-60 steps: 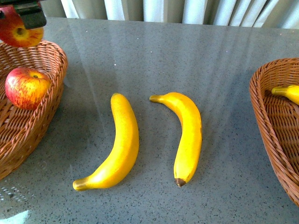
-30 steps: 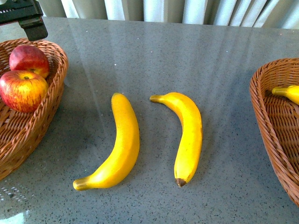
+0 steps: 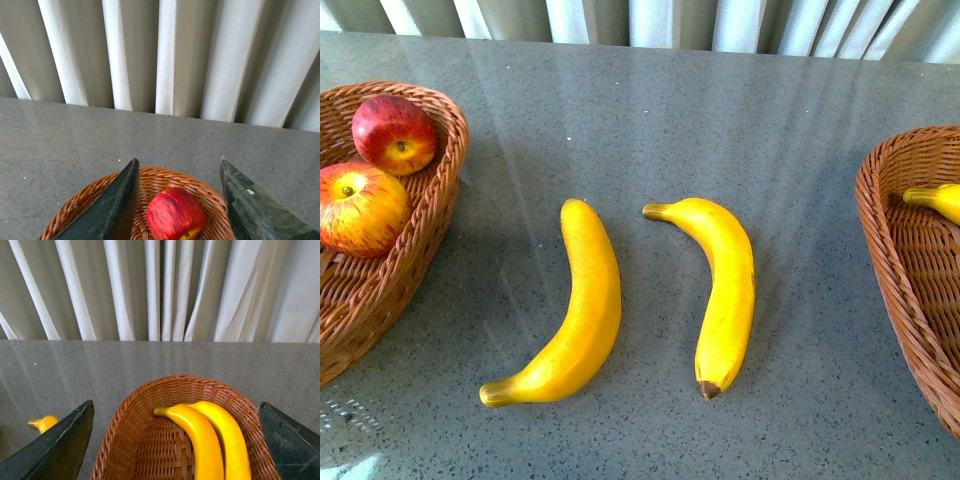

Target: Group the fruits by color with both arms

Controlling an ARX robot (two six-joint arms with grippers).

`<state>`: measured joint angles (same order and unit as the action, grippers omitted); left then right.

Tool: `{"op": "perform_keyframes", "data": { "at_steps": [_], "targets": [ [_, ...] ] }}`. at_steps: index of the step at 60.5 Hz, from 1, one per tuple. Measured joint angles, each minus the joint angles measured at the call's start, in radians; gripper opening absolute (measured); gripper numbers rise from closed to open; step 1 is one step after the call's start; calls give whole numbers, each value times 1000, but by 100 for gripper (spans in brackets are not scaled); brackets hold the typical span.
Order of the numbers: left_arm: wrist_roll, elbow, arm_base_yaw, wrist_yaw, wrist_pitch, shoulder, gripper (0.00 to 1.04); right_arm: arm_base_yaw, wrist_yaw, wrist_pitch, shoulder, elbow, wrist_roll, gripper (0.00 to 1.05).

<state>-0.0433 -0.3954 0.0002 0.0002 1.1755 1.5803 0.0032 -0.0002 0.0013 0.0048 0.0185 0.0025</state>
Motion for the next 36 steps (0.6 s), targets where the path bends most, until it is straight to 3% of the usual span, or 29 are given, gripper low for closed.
{"op": "perform_keyframes", "data": {
  "at_steps": [4, 14, 36],
  "targets": [
    [18, 74, 0, 0, 0, -82, 28, 0, 0, 0, 0, 0, 0, 96],
    [25, 171, 0, 0, -33, -201, 1, 0, 0, 0, 0, 0, 0, 96],
    [32, 317, 0, 0, -214, -527, 2, 0, 0, 0, 0, 0, 0, 96]
  ]
}}
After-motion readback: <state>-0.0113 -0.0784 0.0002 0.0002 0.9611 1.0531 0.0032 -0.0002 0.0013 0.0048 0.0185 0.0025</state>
